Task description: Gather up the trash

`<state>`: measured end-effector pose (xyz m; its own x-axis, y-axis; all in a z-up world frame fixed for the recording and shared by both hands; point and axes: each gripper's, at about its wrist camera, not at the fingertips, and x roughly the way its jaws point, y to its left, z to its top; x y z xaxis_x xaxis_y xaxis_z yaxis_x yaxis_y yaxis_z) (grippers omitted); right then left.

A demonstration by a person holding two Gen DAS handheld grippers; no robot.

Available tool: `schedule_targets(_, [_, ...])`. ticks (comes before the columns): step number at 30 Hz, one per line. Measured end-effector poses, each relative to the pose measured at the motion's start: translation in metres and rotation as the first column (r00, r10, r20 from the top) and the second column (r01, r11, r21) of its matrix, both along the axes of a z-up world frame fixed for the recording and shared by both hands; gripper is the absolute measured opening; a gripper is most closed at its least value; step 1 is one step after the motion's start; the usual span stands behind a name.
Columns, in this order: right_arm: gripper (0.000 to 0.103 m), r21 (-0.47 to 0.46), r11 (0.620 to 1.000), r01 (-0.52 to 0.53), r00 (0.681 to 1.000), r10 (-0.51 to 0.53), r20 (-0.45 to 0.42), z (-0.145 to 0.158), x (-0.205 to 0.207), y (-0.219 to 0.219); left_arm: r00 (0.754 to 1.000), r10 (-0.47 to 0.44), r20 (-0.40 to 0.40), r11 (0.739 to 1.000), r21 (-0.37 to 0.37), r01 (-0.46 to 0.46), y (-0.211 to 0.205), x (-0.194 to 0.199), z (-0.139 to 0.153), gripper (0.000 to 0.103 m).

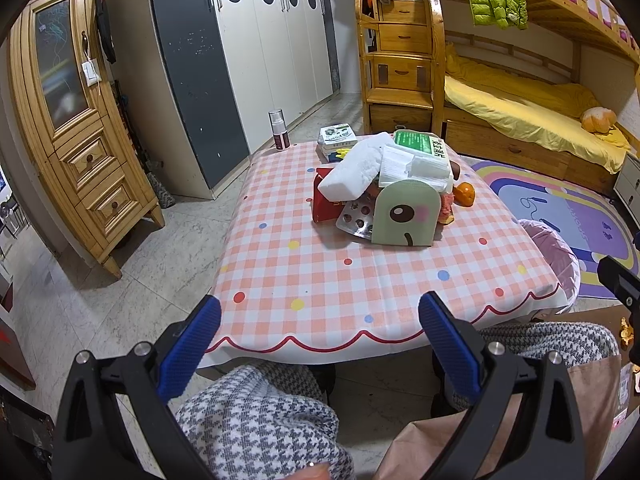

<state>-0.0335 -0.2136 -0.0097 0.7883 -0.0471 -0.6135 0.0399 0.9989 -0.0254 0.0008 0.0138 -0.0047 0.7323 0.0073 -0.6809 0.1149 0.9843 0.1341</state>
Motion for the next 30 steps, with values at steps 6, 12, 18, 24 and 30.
schedule_targets(6, [0.097,0.0,1.0,-0.001,1.0,0.001,0.0,-0.0004,-0.0002,0.0008,1.0,0.0,-0.001,1.0,0.001,0.0,0.0007,-0.0001,0.0,0.096])
schedule_targets(12, [0.097,-0.001,1.0,0.0,1.0,0.0,-0.001,-0.0001,0.0,0.0003,1.0,0.0,0.001,1.0,0.0,0.0,0.0009,-0.0001,0.0001,0.096])
schedule_targets(18, [0.097,-0.002,1.0,-0.001,1.0,0.001,-0.001,0.0,0.0001,0.0003,1.0,-0.001,-0.001,1.0,0.001,0.001,0.0009,0.0,0.0003,0.096])
schedule_targets(24, [0.097,-0.002,1.0,-0.002,1.0,0.002,-0.001,-0.0002,0.0003,0.0005,1.0,0.0,-0.001,1.0,0.0,0.0,0.0001,0.0002,0.0003,0.096])
schedule_targets(30, [0.097,-0.002,1.0,-0.004,1.0,0.004,-0.005,-0.0019,0.0012,0.0022,1.0,0.005,-0.003,1.0,0.0,-0.005,0.0013,0.001,0.0004,0.096])
